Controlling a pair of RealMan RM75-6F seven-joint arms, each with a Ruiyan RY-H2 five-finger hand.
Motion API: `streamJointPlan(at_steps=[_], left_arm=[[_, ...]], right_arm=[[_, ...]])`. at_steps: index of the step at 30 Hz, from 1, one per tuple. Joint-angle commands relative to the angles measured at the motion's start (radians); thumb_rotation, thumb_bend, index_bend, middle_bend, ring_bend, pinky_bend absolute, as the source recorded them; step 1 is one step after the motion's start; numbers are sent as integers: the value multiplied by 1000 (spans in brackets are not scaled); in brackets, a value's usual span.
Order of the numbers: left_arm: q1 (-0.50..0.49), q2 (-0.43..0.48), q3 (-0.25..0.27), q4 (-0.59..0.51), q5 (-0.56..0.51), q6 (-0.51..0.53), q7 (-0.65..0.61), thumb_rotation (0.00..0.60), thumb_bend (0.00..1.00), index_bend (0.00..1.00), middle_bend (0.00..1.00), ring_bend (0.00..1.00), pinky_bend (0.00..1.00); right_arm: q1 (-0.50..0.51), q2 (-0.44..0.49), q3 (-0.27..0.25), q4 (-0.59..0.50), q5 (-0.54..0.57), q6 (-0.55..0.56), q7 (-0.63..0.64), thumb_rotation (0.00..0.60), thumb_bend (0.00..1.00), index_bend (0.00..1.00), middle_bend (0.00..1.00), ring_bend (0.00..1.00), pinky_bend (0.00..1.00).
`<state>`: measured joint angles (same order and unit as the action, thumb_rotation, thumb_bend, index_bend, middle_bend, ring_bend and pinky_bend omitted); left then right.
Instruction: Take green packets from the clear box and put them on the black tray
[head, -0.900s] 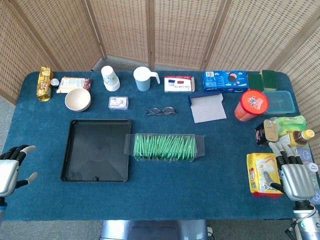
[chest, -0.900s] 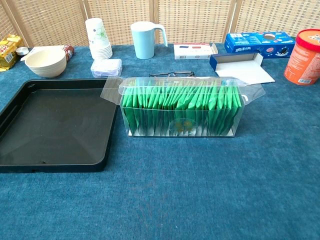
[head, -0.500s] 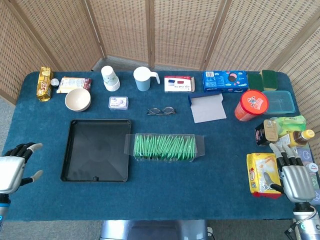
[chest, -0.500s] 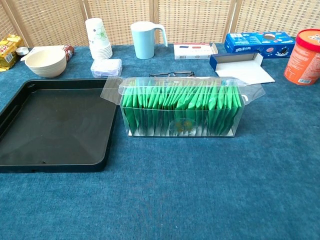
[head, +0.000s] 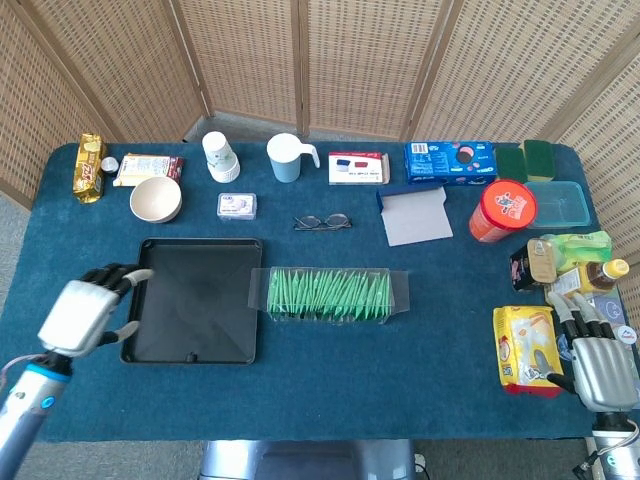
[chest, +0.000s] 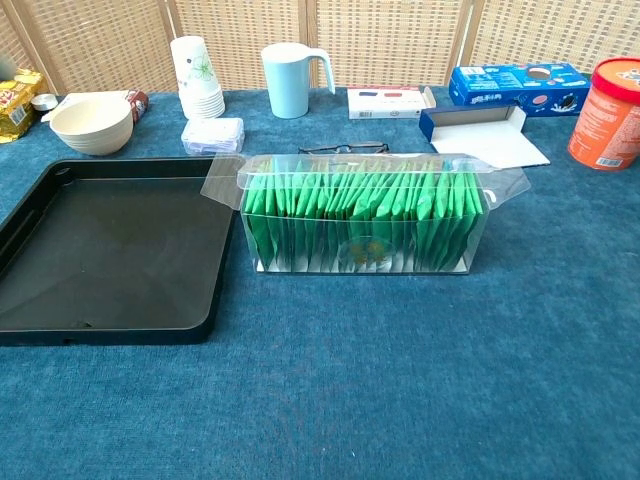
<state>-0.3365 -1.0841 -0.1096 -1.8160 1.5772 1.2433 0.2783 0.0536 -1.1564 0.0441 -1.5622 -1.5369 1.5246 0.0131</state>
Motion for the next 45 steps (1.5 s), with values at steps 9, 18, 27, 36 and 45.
streamJointPlan(at_steps=[9, 18, 27, 36, 45], left_arm=[[-231, -94, -79, -87, -82, -252, 148, 600, 138, 240, 233, 230, 355], [-309, -179, -97, -92, -183, -301, 260, 600, 133, 229, 214, 222, 355], [-435, -360, -135, -20, -358, -327, 421, 600, 133, 229, 211, 218, 355], [-532, -475, -164, 55, -482, -317, 464, 600, 133, 229, 211, 217, 355], [-599, -518, -168, 89, -566, -304, 483, 600, 133, 240, 211, 217, 355]], right_arm=[[-12, -7, -1, 13, 12, 3, 14, 557, 362, 55, 155, 67, 149], [-11, -20, 2, 29, 20, -6, 29, 557, 363, 55, 155, 68, 149], [-6, -33, 4, 42, 27, -20, 40, 559, 363, 65, 154, 68, 149], [-21, -35, 2, 51, 32, -8, 58, 558, 363, 108, 154, 67, 149], [-32, -42, -1, 67, 32, -1, 76, 558, 363, 114, 155, 67, 150]])
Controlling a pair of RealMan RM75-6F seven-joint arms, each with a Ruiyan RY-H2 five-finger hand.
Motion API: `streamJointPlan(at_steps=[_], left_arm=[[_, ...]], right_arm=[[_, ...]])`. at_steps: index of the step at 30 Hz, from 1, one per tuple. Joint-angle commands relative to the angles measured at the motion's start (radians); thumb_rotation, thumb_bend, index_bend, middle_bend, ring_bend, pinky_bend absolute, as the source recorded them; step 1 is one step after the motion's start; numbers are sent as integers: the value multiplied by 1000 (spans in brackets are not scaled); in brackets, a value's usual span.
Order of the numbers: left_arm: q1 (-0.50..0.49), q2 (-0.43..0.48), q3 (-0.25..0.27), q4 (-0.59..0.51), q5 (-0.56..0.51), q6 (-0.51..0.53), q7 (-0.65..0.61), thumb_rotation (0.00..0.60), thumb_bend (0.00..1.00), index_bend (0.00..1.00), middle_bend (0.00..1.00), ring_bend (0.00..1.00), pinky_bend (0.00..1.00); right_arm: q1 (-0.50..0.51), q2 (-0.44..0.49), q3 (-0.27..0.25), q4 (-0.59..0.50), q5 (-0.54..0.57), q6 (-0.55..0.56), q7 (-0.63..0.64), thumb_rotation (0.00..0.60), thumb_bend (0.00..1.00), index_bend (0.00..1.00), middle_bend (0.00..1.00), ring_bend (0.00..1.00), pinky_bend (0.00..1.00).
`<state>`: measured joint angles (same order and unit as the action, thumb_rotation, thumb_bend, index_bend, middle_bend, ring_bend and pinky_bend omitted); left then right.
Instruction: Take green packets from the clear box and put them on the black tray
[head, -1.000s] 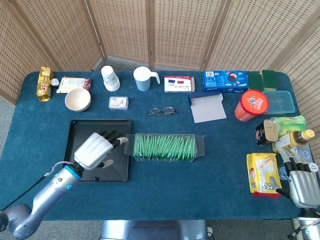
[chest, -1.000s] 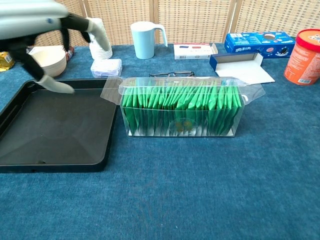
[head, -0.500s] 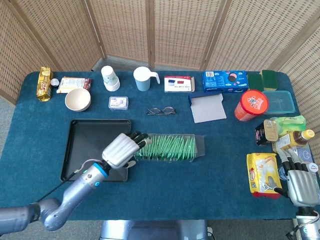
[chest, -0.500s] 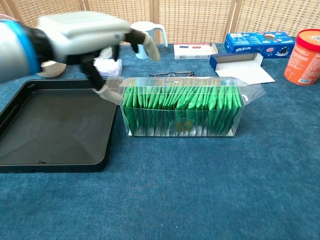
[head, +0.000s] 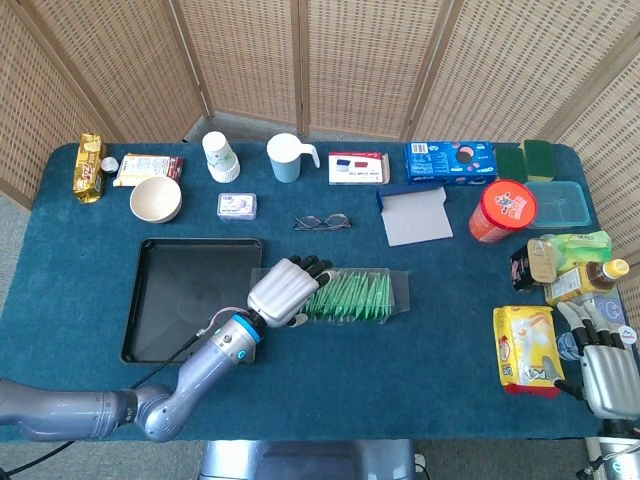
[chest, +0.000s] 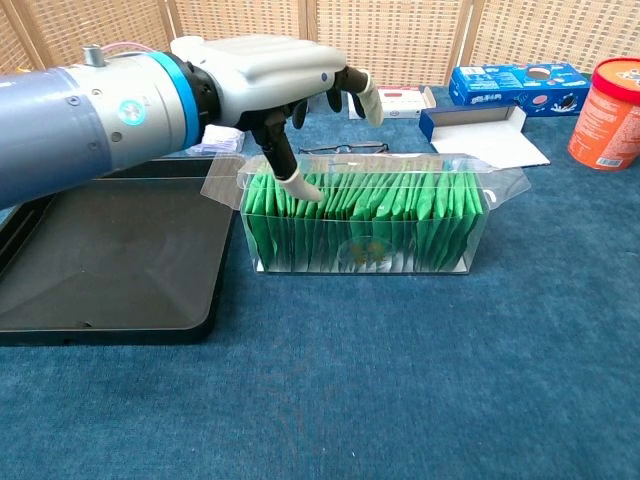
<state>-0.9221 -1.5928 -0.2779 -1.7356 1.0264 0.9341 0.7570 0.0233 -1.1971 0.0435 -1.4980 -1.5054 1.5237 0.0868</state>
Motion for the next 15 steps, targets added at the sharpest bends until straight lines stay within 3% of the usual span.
streamJointPlan(at_steps=[1, 15], left_arm=[[-18, -13, 1, 13, -19, 8, 4, 600, 133, 246, 211, 218, 355], [-76, -66, 15, 65, -52, 53, -3, 600, 133, 268, 211, 223, 355]], right_arm=[[-2, -3, 0, 4, 1, 0, 4, 558, 363, 114, 155, 67, 150], [-13, -12, 0, 29, 2, 8, 29, 559, 363, 114, 155, 68, 149]])
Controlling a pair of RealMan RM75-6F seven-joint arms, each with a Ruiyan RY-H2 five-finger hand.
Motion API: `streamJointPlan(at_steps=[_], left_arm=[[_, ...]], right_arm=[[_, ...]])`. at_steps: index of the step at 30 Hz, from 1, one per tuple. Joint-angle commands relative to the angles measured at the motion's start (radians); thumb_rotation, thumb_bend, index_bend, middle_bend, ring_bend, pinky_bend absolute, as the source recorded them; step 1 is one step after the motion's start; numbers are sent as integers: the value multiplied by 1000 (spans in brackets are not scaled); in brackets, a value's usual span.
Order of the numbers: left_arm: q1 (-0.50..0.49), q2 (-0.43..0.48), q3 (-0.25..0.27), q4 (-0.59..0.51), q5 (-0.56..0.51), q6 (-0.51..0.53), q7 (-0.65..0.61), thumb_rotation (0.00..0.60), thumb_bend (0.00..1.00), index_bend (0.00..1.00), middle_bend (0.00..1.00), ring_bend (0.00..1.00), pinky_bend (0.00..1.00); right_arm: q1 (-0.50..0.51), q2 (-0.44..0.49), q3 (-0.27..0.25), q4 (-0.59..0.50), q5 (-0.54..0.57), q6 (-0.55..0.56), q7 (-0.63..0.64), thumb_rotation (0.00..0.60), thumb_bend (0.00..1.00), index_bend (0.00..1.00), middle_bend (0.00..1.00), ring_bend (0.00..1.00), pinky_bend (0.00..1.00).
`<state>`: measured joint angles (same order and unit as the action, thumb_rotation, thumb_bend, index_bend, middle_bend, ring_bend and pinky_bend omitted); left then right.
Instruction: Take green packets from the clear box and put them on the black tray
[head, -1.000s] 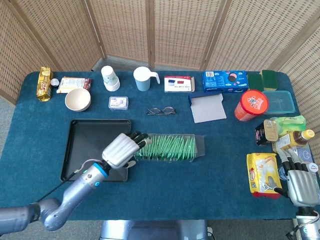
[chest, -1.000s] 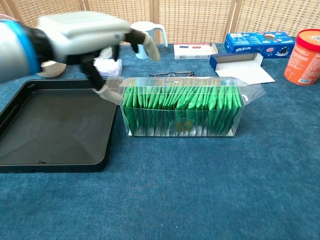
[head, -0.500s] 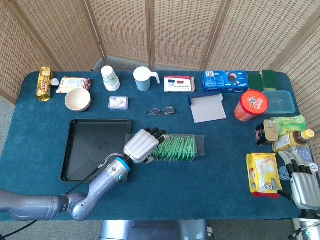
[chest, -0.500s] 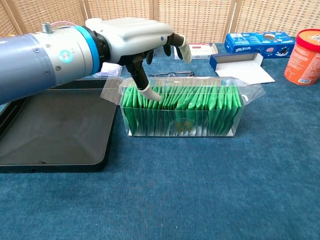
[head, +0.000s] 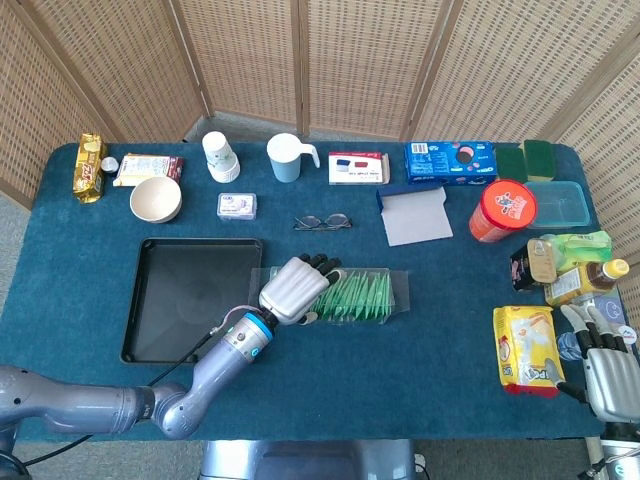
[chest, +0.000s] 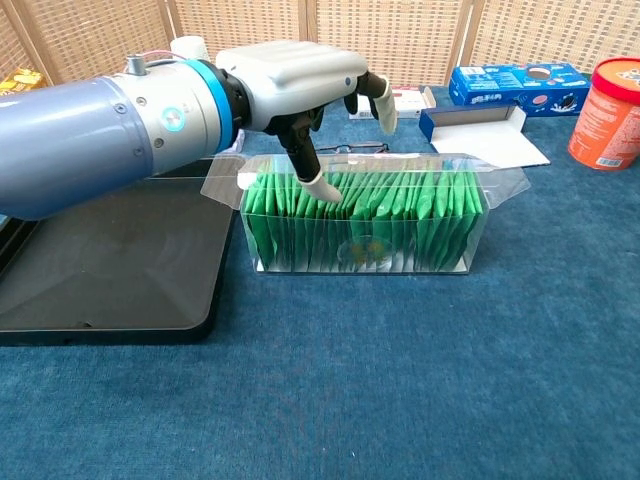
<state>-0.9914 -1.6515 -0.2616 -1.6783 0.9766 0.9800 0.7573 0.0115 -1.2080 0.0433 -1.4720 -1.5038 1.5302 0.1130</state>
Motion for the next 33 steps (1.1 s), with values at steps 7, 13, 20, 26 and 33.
streamJointPlan(at_steps=[7, 13, 20, 26, 33], left_arm=[[-21, -28, -15, 32, 5, 41, -24, 600, 150, 284, 212, 225, 355], [-41, -15, -33, 32, -28, 41, -20, 600, 233, 317, 212, 225, 355], [-76, 10, -52, 34, -103, 22, 5, 600, 265, 326, 212, 225, 355], [-108, 28, -60, 48, -168, -7, 11, 600, 297, 338, 212, 225, 355], [-128, 30, -84, 58, -218, -8, -32, 600, 303, 373, 212, 226, 355]], right_arm=[[-7, -7, 0, 12, -1, 6, 12, 558, 363, 114, 155, 68, 149], [-10, -6, 1, 16, 2, 6, 20, 559, 363, 114, 154, 67, 149], [-10, -6, 2, 16, 1, 2, 21, 559, 362, 114, 155, 68, 149], [-13, -5, 4, 14, 2, 7, 23, 560, 363, 115, 154, 67, 150], [-17, -6, 4, 17, 3, 8, 28, 559, 363, 115, 154, 68, 150]])
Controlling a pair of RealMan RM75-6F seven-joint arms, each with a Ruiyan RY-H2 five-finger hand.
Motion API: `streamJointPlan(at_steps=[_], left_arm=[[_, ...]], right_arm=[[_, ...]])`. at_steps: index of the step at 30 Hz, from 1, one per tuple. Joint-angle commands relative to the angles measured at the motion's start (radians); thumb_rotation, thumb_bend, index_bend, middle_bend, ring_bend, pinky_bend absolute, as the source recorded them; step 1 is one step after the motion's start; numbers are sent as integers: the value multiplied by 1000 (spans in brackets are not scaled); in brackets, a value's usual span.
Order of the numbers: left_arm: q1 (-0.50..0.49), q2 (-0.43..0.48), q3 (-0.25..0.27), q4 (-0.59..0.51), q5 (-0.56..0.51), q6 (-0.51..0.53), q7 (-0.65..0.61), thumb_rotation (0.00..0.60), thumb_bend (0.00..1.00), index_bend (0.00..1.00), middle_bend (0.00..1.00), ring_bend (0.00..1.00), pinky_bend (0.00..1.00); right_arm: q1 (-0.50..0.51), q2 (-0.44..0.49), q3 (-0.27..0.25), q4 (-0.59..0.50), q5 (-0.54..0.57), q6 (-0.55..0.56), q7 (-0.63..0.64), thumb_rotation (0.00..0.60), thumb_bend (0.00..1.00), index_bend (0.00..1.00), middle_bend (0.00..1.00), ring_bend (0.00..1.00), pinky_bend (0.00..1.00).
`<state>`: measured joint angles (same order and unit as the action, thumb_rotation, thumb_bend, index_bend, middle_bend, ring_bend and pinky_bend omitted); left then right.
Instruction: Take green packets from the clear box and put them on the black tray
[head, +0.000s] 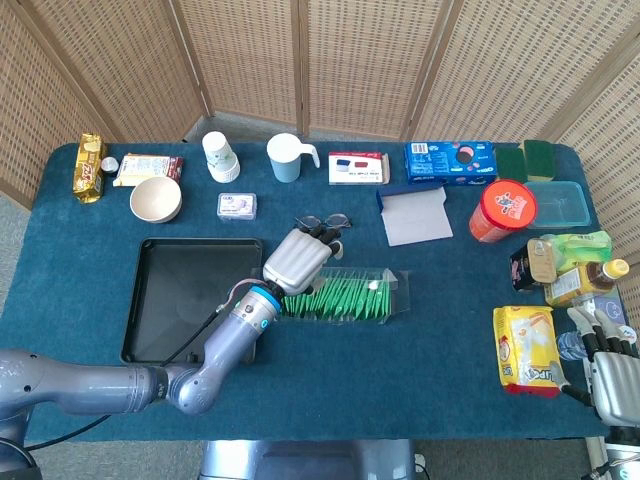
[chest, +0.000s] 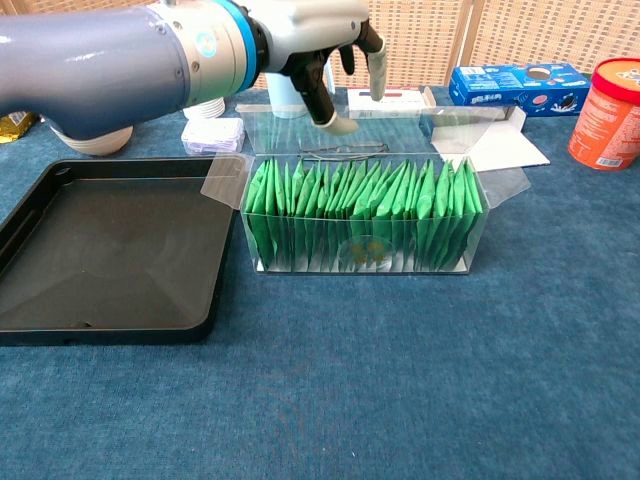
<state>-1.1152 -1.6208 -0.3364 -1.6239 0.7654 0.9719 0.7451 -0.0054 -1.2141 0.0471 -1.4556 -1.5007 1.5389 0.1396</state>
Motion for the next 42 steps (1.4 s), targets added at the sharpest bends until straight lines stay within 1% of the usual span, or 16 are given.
streamJointPlan(at_steps=[1, 7, 10, 16, 20, 22, 26, 29, 33, 39, 42], left_arm=[[-5, 0, -10, 4, -9, -2, -30, 600, 303, 374, 212, 226, 355], [-12, 5, -14, 13, -34, -12, -80, 600, 302, 387, 212, 228, 355], [-16, 7, -17, 17, -47, -19, -99, 600, 302, 412, 212, 231, 355], [-26, 12, -11, 30, -67, -33, -115, 600, 302, 482, 213, 233, 355], [-30, 10, -28, 52, -79, -47, -167, 590, 302, 556, 243, 239, 355], [-34, 8, -29, 62, -81, -53, -184, 569, 302, 579, 254, 240, 355], [-47, 8, -29, 82, -103, -69, -200, 502, 300, 610, 268, 241, 355], [-58, 10, -28, 95, -132, -79, -202, 468, 286, 615, 270, 241, 355], [-71, 10, -29, 111, -177, -92, -209, 392, 272, 616, 270, 241, 355], [-85, 15, -23, 134, -234, -116, -223, 328, 265, 615, 270, 241, 355], [-94, 22, -14, 142, -270, -133, -220, 308, 255, 616, 270, 241, 355]], right_arm=[[0, 0, 0, 1, 0, 0, 2, 559, 363, 115, 154, 67, 149], [1, 0, 3, 3, 2, -5, 5, 560, 363, 115, 155, 67, 149], [2, 0, 2, 3, 2, -7, 5, 560, 362, 115, 154, 67, 149], [1, -2, 3, 3, 4, -9, 5, 561, 363, 114, 155, 67, 150], [0, -3, -2, -1, 7, -18, 0, 560, 363, 115, 154, 67, 150], [-1, -6, -4, -1, 8, -20, 2, 559, 363, 115, 154, 67, 149], [-3, -11, -7, 3, 12, -26, 5, 559, 363, 115, 155, 67, 149], [-4, -12, -7, 5, 15, -29, 6, 560, 363, 115, 155, 67, 149], [-3, -14, -7, 6, 15, -32, 7, 560, 362, 115, 154, 67, 149], [-2, -17, -6, 6, 15, -35, 6, 561, 363, 115, 154, 67, 149], [-2, -18, -6, 6, 15, -35, 5, 559, 363, 115, 154, 67, 150]])
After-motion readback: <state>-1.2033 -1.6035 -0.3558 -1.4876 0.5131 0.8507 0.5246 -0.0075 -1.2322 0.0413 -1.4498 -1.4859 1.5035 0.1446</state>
